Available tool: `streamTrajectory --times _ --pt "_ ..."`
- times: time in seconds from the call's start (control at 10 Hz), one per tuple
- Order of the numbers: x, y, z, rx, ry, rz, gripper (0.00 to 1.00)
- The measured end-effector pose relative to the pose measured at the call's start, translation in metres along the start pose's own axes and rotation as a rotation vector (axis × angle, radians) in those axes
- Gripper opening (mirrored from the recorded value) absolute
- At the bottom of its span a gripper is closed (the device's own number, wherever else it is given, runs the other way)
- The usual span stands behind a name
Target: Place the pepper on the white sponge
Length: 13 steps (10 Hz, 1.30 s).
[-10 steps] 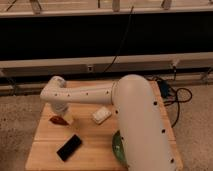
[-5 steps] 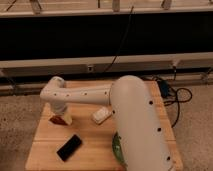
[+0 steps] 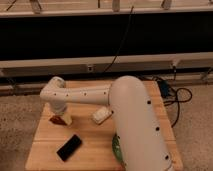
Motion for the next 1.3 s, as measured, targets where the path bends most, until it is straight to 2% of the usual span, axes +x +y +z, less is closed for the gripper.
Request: streamTrajectory --times 0.3,0.4,0.7,0.8,1.1,1.2,1.3 --pt "-0.001 -0.002 0.002 -0.001 -0.005 0.002 0.79" --pt "-0.001 -0.002 0.004 -0.002 -0.006 0.003 0.73" --pt "-0.002 -0.003 0.006 -0.004 -0.009 0.002 0.48" --pt "-0.003 -0.004 0.007 -0.005 -0.011 0.002 0.36" --pt "-0.002 -0.006 0.013 -0.003 -0.01 0.002 0.08" --pt "-0.002 -0.005 0.011 0.005 -0.007 0.007 0.01" --pt "-0.001 -0.003 0.006 0.013 -0.004 0.015 0.01"
